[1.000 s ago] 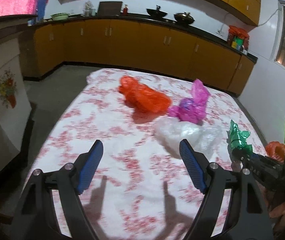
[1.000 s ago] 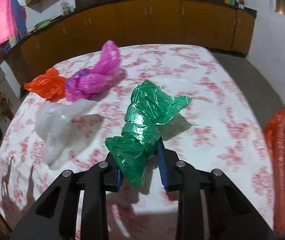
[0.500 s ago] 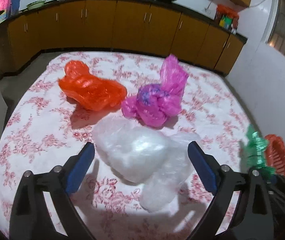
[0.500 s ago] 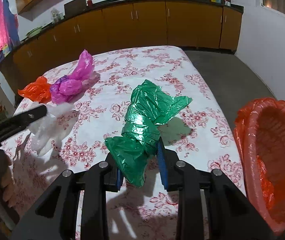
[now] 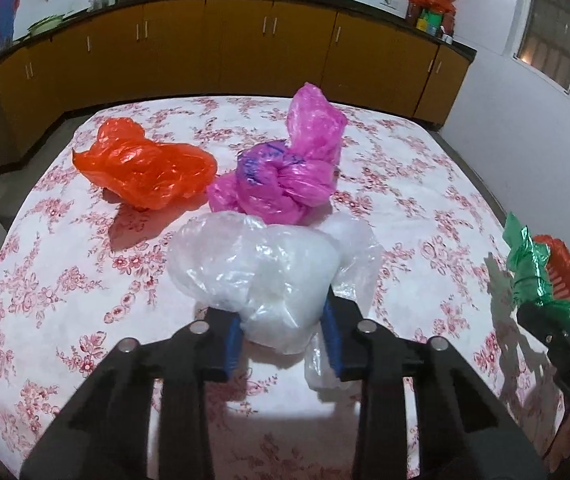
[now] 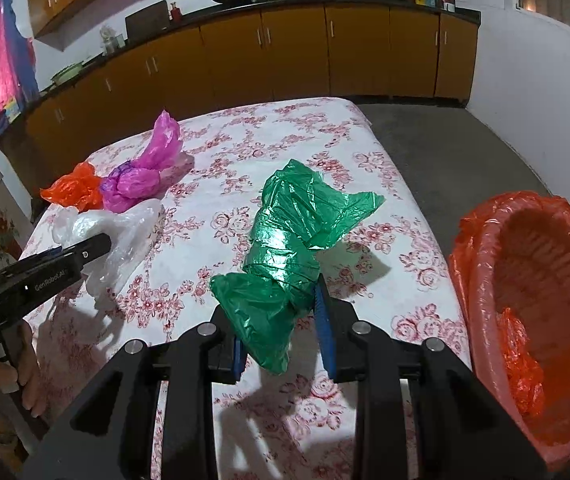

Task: Collect trash
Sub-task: 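Carry the green and white bags toward the red basket with both tools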

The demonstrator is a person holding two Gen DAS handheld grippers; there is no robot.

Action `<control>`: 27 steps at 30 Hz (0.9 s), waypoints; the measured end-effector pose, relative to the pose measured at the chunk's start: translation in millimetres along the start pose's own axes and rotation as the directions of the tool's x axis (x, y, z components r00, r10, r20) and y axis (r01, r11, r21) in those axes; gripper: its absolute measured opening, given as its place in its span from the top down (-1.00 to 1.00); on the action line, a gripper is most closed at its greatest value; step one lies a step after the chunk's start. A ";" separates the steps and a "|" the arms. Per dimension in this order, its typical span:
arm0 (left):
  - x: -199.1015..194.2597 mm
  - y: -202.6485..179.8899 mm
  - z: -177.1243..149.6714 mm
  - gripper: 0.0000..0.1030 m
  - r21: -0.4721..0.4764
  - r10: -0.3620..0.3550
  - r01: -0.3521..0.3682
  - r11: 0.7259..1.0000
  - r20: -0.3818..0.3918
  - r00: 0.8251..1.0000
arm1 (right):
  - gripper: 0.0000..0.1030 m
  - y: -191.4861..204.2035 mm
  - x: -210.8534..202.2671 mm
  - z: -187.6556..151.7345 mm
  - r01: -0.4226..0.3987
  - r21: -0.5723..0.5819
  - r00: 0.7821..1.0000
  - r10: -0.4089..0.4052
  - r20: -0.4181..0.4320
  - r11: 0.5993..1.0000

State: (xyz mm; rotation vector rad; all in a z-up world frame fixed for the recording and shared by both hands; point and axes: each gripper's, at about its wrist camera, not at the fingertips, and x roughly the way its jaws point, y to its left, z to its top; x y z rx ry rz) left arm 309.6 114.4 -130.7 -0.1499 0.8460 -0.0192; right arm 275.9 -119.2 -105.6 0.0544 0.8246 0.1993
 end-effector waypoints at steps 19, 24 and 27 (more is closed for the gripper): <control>-64.4 -48.1 -5.3 0.43 0.090 -0.051 0.043 0.995 0.087 0.995 | 0.43 -27.4 -68.9 -6.4 0.035 0.030 0.994 -0.038 0.106 0.999; -81.3 -71.5 -8.6 0.43 0.122 -0.085 0.072 0.990 0.099 0.991 | 0.43 -39.0 -94.0 -10.1 0.063 0.037 0.987 -0.067 0.148 0.997; -89.2 -85.5 -9.7 0.43 0.141 -0.106 0.091 0.986 0.105 0.989 | 0.43 -45.8 -106.1 -11.6 0.077 0.041 0.982 -0.083 0.167 0.996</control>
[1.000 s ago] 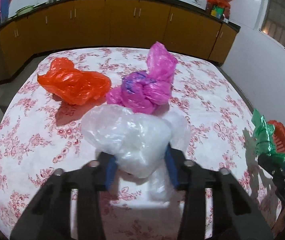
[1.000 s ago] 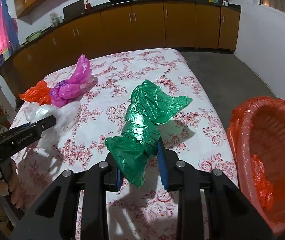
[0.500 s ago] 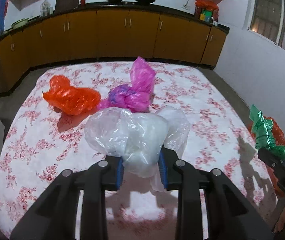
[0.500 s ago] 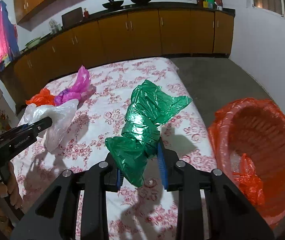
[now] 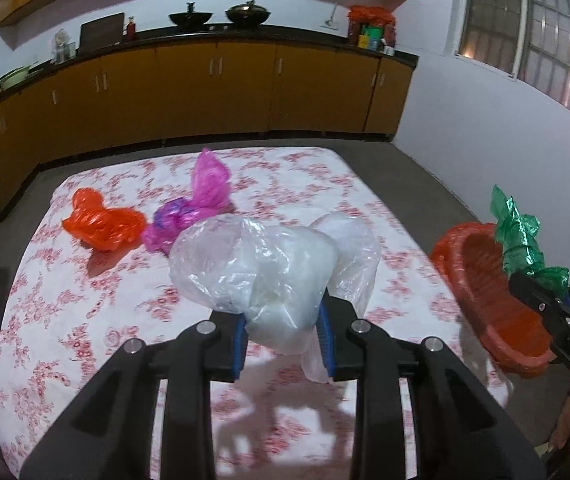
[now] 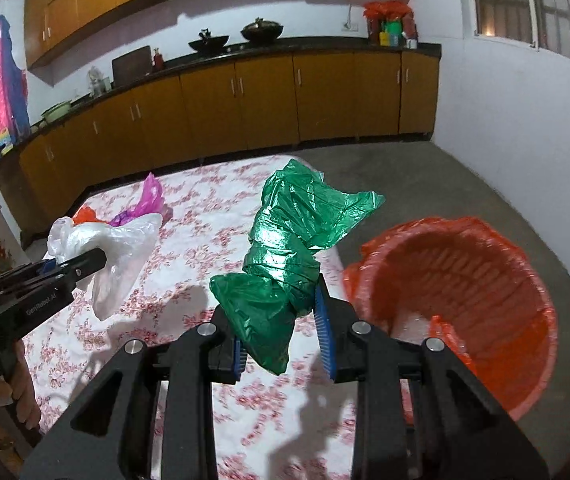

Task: Collect trash
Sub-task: 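Carry the green and white bags toward the red basket with both tools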

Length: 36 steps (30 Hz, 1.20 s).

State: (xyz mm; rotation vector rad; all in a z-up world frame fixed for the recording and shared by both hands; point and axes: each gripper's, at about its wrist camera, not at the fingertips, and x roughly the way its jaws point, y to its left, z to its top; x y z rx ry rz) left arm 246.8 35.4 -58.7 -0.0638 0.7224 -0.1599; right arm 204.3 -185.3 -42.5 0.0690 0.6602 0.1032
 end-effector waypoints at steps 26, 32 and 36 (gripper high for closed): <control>-10.0 -102.8 6.5 0.43 0.118 -0.153 0.153 0.981 -0.010 0.988 | 0.43 -84.9 -36.5 -11.9 0.130 0.130 0.991 -0.133 0.018 0.983; -6.1 -126.2 6.0 0.43 0.121 -0.217 0.219 0.968 -0.031 0.976 | 0.43 -108.6 -39.1 -16.6 0.154 0.186 0.987 -0.158 0.007 0.970; -1.6 -145.1 5.2 0.43 0.136 -0.262 0.266 0.954 -0.047 0.964 | 0.43 -121.6 -42.5 -18.7 0.172 0.207 0.984 -0.178 0.010 0.963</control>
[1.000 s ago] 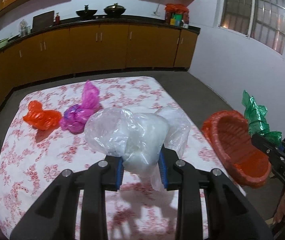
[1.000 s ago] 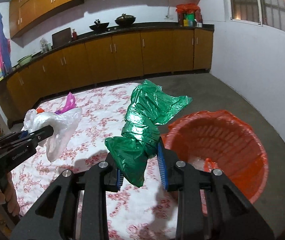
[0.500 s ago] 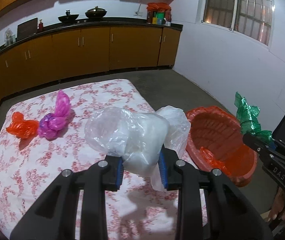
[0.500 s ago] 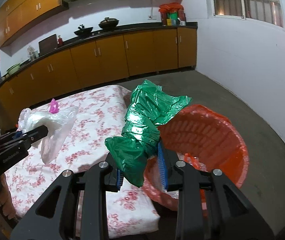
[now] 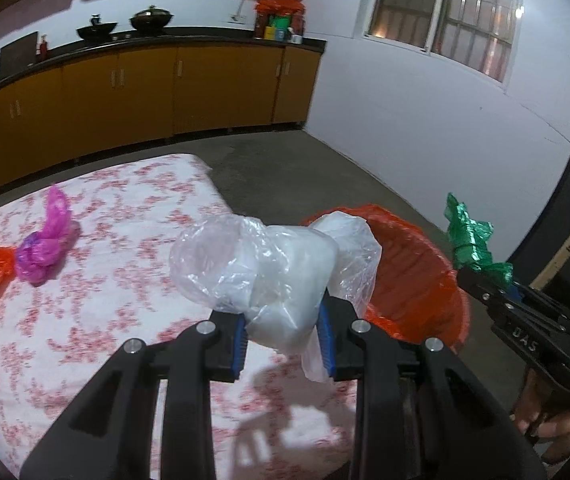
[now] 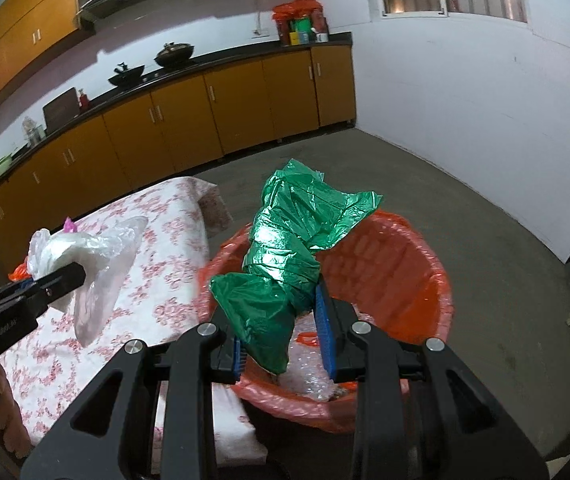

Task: Collect trash
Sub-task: 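Carry the green and white bags toward the red basket with both tools, then open the right tool over the basket while the left tool releases the white bag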

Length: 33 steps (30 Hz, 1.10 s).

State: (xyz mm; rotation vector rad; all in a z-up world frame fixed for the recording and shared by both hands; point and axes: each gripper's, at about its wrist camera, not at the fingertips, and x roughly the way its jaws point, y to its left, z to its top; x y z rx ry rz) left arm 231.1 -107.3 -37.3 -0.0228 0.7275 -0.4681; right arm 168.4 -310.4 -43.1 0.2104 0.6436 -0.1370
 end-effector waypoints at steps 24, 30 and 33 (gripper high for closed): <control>64.5 -54.6 10.8 0.42 0.036 -0.152 0.155 0.987 -0.063 0.986 | 0.43 -52.2 10.8 12.4 0.036 0.106 0.999 -0.038 0.013 0.994; 81.4 -61.0 11.5 0.34 0.024 -0.173 0.176 0.984 -0.090 0.981 | 0.41 -59.8 11.5 16.3 0.037 0.132 0.999 -0.041 0.027 0.991; 87.4 -60.0 8.7 0.23 0.016 -0.177 0.180 0.984 -0.106 0.978 | 0.27 -62.4 12.5 15.9 0.033 0.143 0.999 -0.038 0.029 0.989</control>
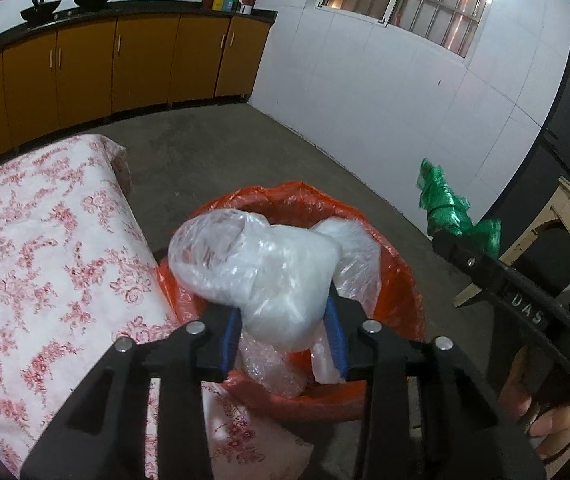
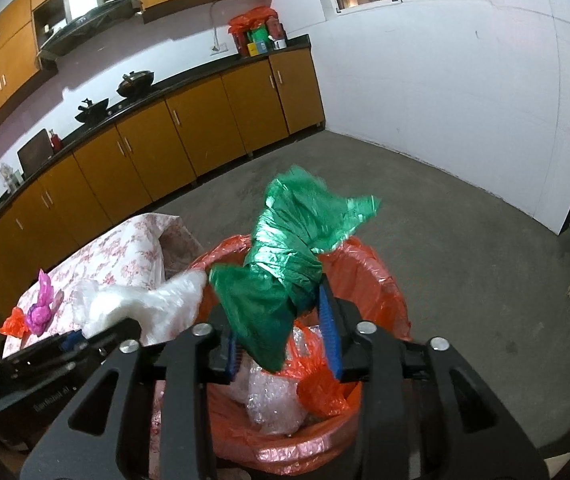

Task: Collect trash
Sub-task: 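Open the right tool over the basket while the left tool releases the white bag, then move both tools back over the orange and pink bags on the table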

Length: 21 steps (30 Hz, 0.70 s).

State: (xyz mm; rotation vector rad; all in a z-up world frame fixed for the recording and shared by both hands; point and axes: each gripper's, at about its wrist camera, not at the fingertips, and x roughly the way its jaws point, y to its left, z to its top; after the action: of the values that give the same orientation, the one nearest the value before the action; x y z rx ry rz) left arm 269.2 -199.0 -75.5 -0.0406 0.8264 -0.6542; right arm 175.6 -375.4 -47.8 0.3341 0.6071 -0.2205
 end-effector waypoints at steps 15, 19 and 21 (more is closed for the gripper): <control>-20.0 54.2 -20.8 -0.13 -0.054 0.175 -0.175 0.983 0.010 0.984 | -0.15 12.7 5.0 -6.0 0.002 -0.020 1.000 -0.003 -0.020 1.000; -37.9 79.8 -31.3 -0.15 -0.070 0.249 -0.247 0.966 0.018 0.968 | -0.15 36.0 5.5 -7.9 -0.038 -0.079 0.999 0.036 -0.026 0.996; -48.8 92.9 -35.9 -0.16 -0.081 0.289 -0.286 0.955 0.024 0.957 | -0.15 53.6 5.4 -8.1 -0.065 -0.116 0.998 0.062 -0.027 0.991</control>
State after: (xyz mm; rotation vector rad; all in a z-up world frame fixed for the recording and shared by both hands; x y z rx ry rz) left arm 268.9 -89.5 -93.6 -0.0007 0.8034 -0.3457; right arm 191.7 -323.5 -44.3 0.2430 0.6291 -0.1197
